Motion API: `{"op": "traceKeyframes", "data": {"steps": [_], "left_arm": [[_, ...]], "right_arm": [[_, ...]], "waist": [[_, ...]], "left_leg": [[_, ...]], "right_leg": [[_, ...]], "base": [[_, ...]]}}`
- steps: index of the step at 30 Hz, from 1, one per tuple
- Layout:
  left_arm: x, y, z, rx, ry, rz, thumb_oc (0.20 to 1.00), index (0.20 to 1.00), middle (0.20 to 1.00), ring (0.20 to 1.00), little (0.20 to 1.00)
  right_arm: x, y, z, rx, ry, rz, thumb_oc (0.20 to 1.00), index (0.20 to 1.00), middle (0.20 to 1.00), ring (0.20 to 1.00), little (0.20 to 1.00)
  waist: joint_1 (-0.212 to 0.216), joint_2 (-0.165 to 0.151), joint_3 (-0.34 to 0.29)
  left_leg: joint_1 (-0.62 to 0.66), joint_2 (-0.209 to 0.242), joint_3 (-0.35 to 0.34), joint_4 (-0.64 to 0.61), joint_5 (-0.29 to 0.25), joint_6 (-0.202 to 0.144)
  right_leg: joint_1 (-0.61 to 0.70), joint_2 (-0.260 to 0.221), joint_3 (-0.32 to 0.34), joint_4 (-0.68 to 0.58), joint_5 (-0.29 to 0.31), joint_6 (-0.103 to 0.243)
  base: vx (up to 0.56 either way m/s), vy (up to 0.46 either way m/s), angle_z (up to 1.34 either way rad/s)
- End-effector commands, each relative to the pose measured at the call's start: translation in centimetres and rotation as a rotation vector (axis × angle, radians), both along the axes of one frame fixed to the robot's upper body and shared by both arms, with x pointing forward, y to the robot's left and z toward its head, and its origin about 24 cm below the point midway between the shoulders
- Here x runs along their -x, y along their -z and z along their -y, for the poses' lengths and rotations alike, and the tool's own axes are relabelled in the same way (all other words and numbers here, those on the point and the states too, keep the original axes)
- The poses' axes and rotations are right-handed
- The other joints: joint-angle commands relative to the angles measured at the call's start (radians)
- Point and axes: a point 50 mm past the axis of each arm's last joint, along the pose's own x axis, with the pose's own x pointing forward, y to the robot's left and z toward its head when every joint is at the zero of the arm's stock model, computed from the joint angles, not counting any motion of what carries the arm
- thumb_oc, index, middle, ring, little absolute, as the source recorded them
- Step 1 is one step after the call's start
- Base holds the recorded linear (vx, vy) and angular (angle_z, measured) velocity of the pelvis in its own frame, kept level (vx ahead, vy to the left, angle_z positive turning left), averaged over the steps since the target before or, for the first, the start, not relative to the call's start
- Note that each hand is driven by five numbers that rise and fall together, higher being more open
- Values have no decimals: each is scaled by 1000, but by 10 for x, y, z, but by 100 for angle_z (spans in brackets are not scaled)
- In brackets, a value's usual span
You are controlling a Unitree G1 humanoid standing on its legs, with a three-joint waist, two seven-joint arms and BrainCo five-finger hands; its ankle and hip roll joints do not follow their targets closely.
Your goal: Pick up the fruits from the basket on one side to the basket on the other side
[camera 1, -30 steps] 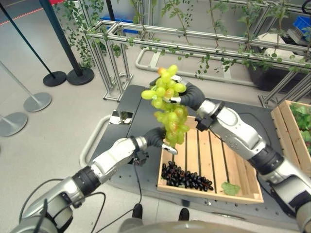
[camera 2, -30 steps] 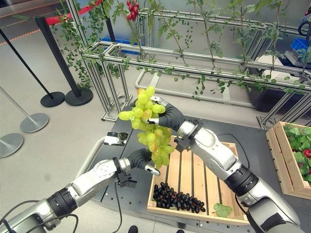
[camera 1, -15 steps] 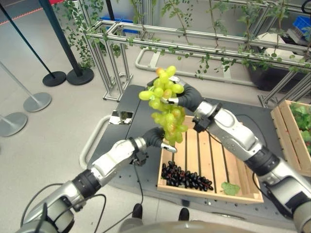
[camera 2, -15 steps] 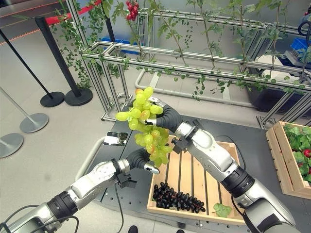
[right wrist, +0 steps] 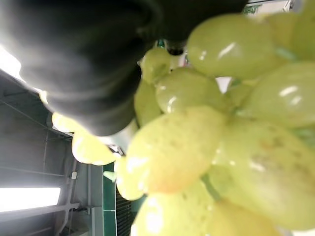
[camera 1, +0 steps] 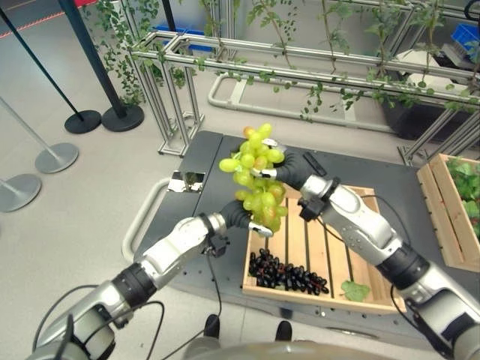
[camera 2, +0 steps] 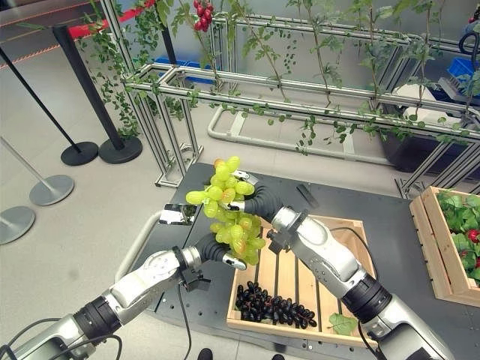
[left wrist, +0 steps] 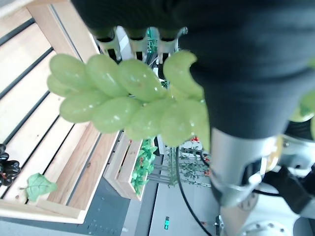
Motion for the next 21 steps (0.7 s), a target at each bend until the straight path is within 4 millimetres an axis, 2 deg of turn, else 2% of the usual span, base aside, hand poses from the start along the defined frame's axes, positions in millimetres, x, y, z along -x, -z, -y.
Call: {"op": "traceKeyframes", "data": {"steps": [1,8,21], "left_arm": [[-15,-17,-7,70,-58,62,1000,1000,1000,1000,1000],[-14,-16,-5,74,-54,59,1000,1000,1000,1000,1000],[-13,-16,-2,100,-52,49,1000,1000,1000,1000,1000]], "right_arm": [[9,-33,-5,-143,-50,126,200,200,200,200,200],[9,-30,-6,-149,-46,113,200,200,200,200,200],[9,-8,-11,-103,-56,43,200,200,200,200,200]], "waist": [[9,-52,-26],[9,-51,-26],[9,-53,-21]], "left_leg": [[0,-33,1,54,-86,30],[-1,-33,0,54,-86,31],[-5,-35,-1,57,-86,32]], "right_leg": [[-12,-62,12,116,-67,92],[-13,-62,13,117,-67,92],[-18,-65,11,120,-66,93]], "base": [[0,0,0],[0,0,0],[0,0,0]]}}
